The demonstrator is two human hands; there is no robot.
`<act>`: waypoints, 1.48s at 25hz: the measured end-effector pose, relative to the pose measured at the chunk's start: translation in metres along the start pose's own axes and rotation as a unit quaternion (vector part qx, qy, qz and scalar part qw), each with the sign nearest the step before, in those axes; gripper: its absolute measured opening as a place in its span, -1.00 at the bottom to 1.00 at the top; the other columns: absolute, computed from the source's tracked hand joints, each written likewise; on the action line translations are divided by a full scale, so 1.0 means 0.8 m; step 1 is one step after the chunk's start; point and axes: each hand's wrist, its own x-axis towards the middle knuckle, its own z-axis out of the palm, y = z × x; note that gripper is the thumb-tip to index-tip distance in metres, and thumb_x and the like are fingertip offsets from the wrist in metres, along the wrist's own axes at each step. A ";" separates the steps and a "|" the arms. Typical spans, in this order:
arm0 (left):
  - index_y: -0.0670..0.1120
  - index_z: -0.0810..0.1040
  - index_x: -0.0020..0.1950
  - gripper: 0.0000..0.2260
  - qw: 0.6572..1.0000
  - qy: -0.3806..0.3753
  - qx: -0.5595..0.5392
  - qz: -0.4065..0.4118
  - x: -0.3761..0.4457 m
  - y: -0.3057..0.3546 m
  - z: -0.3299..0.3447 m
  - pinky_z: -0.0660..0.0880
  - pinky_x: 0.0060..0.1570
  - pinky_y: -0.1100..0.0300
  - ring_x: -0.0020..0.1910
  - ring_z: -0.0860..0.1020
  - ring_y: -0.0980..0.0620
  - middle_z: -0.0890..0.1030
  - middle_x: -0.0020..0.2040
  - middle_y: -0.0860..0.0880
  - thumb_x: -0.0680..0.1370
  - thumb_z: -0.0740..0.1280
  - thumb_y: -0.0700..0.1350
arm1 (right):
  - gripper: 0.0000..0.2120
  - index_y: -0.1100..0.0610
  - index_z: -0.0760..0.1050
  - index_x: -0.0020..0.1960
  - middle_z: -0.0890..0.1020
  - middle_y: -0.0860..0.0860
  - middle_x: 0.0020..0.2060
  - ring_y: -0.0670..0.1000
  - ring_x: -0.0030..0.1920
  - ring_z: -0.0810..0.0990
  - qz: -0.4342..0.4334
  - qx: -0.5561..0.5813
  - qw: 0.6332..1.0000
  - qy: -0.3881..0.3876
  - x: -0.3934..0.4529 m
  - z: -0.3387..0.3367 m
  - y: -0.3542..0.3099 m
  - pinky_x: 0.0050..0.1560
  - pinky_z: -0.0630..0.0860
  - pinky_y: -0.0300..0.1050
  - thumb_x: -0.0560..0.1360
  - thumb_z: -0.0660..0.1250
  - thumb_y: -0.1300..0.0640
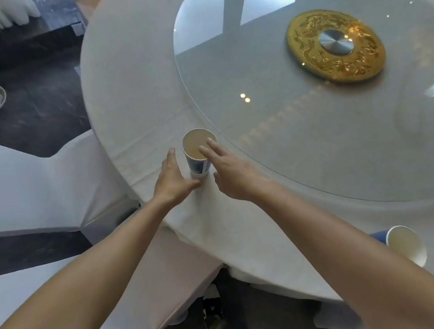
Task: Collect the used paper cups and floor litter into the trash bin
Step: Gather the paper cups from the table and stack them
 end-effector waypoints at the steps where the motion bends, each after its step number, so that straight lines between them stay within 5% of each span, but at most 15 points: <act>1: -0.06 0.06 0.72 0.03 1.000 -0.005 -0.004 0.017 0.006 -0.001 0.000 0.31 0.50 0.02 0.63 0.28 -0.12 0.25 0.68 -0.11 0.42 0.62 -0.07 | -0.42 0.08 0.23 0.59 0.19 0.06 0.63 0.18 0.49 0.37 -0.001 -0.019 1.000 -0.013 0.009 0.005 0.000 0.29 0.46 0.04 0.60 0.23 0.30; 5: 0.04 0.29 0.63 -0.15 0.996 -0.047 -0.030 0.065 0.001 0.004 0.011 0.44 0.28 0.09 0.40 0.50 -0.07 0.51 0.50 -0.05 0.41 0.60 -0.20 | -0.87 0.23 0.49 0.13 0.50 0.14 0.14 0.22 0.12 0.54 0.036 -0.031 0.999 0.009 0.010 0.028 0.015 -0.08 0.38 -0.03 0.60 0.25 0.29; 12: 0.03 0.45 0.42 -0.29 0.988 -0.109 -0.053 0.094 -0.047 0.047 0.071 0.49 0.03 0.12 0.20 0.61 -0.05 0.64 0.21 0.02 0.35 0.68 -0.12 | -0.89 0.16 0.58 -0.05 0.63 0.06 -0.08 0.13 -0.07 0.55 0.086 0.160 0.980 0.081 -0.089 0.004 0.069 -0.10 0.44 -0.02 0.56 0.28 0.25; 16: 0.03 0.44 0.40 -0.32 0.982 -0.136 -0.046 0.122 -0.077 0.078 0.117 0.50 -0.05 0.18 0.15 0.62 -0.03 0.63 0.18 0.05 0.36 0.67 -0.12 | -0.79 0.07 0.63 0.19 0.67 0.02 0.11 0.07 0.07 0.64 0.109 0.186 0.968 0.127 -0.166 -0.012 0.119 0.08 0.55 0.01 0.58 0.37 0.13; 19: 0.02 0.43 0.41 -0.29 0.978 -0.157 -0.015 0.135 -0.108 0.098 0.156 0.47 -0.07 0.19 0.14 0.60 -0.04 0.61 0.19 0.03 0.36 0.67 -0.13 | -0.48 0.03 0.51 0.43 0.54 0.07 0.40 0.16 0.39 0.50 0.173 0.044 0.958 0.224 -0.238 -0.013 0.181 0.38 0.41 0.15 0.51 0.44 -0.07; 23: 0.03 0.43 0.42 -0.26 0.974 -0.174 0.018 0.142 -0.153 0.120 0.199 0.48 -0.09 0.21 0.12 0.61 -0.01 0.61 0.18 0.05 0.34 0.70 -0.07 | -0.14 -0.14 0.08 0.66 0.03 0.09 0.66 0.25 0.66 -0.07 0.305 -0.050 0.944 0.118 -0.324 0.001 0.251 0.56 -0.09 0.36 0.47 0.39 -0.27; 25: 0.04 0.43 0.42 -0.26 0.974 -0.178 0.034 0.139 -0.170 0.129 0.220 0.49 -0.06 0.17 0.12 0.61 -0.02 0.62 0.18 0.05 0.33 0.70 -0.05 | -0.07 -0.15 -0.05 0.67 -0.12 0.12 0.67 0.28 0.65 -0.19 0.324 -0.023 0.945 0.048 -0.351 0.017 0.275 0.55 -0.07 0.41 0.48 0.39 -0.25; 29: 0.09 0.41 0.42 -0.24 0.970 -0.181 0.075 0.141 -0.209 0.153 0.265 0.52 -0.02 0.15 0.13 0.63 -0.02 0.63 0.21 0.04 0.32 0.70 -0.01 | -0.18 -0.10 0.05 0.64 0.10 0.15 0.58 0.29 0.52 0.16 0.300 0.076 0.949 0.056 -0.404 0.029 0.320 0.37 0.42 0.17 0.50 0.40 0.00; 33: 0.08 0.42 0.45 -0.23 0.961 -0.196 0.121 0.154 -0.235 0.184 0.316 0.52 0.03 0.14 0.16 0.62 -0.05 0.61 0.23 0.00 0.32 0.68 -0.06 | -0.20 -0.10 0.18 0.60 0.32 0.12 0.41 0.22 0.38 0.33 0.326 0.176 0.921 0.124 -0.463 0.007 0.365 0.29 0.46 0.09 0.44 0.44 -0.04; 37: 0.05 0.39 0.51 -0.20 0.937 -0.211 0.200 0.192 -0.257 0.231 0.383 0.52 0.13 0.08 0.21 0.58 -0.12 0.54 0.28 -0.05 0.33 0.65 -0.06 | -0.26 -0.10 0.27 0.55 0.35 0.04 0.27 0.14 0.32 0.44 0.343 0.298 0.860 0.233 -0.533 -0.027 0.418 0.21 0.45 -0.03 0.45 0.49 -0.04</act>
